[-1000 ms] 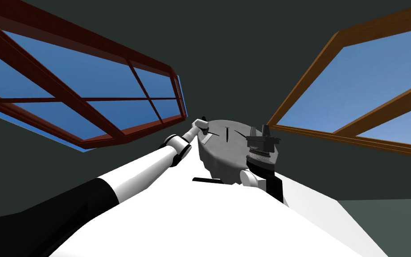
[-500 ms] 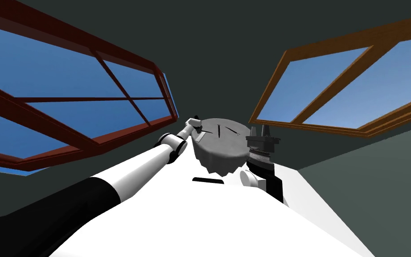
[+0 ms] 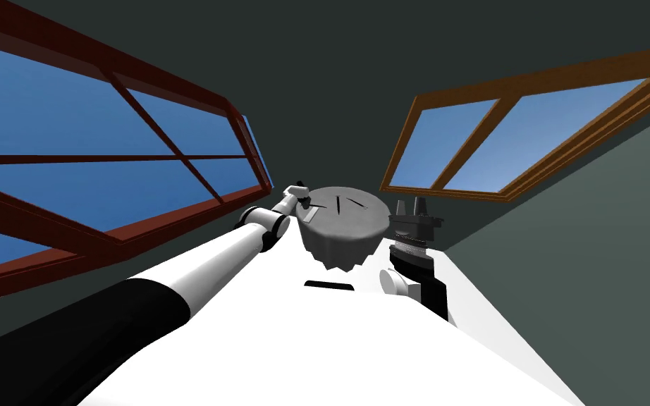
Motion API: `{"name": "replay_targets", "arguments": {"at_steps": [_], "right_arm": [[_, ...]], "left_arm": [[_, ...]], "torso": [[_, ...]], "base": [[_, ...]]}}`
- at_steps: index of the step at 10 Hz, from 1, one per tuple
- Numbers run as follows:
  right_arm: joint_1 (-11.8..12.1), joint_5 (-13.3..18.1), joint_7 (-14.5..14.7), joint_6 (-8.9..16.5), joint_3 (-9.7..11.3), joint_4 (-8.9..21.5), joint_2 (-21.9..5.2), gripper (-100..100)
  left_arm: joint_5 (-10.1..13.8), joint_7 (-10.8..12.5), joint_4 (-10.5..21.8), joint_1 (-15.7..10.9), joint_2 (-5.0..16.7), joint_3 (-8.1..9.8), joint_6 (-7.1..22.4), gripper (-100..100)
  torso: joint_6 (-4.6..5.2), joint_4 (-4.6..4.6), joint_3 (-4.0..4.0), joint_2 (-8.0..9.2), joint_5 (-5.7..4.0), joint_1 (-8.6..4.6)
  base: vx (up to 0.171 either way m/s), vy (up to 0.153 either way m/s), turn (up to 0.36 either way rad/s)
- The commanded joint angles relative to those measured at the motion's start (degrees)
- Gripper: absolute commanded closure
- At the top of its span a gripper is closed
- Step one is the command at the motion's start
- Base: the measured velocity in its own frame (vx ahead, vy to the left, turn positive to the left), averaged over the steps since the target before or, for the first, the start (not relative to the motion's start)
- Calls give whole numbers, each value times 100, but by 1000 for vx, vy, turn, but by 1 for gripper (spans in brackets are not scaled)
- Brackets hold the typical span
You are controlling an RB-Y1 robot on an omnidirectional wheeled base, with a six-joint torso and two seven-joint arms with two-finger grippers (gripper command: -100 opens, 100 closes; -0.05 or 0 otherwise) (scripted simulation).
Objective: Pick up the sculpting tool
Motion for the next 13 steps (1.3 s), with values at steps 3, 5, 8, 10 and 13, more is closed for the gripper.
{"name": "replay_targets", "arguments": {"at_steps": [3, 5, 8, 10, 13], "right_arm": [[0, 0, 0, 0, 0, 0, 0, 0], [2, 0, 0, 0, -1, 0, 0, 0], [0, 0, 0, 0, 0, 0, 0, 0], [1, 0, 0, 0, 0, 0, 0, 0], [3, 0, 0, 0, -1, -1, 0, 0]], "left_arm": [[-199, -108, -21, 168, 355, 441, 2, 100], [-199, -108, -21, 168, 355, 441, 2, 100], [-438, -301, 369, 152, 856, 1038, -125, 100], [-558, -398, -233, 351, 1106, 1336, -35, 100], [-558, -398, 372, 143, 1106, 1336, -189, 100]], "torso": [[-3, 0, 4, 8, 0, -3], [-17, 0, 1, 0, 2, 7], [-5, -1, 4, 10, 3, 1], [-6, 4, 13, 22, 1, -5], [-9, 3, -1, -8, -1, 1]], "base": [[-72, -8, -258], [-20, 3, 19], [-83, -9, -361], [-87, -30, -285], [-5, -3, -8]]}}
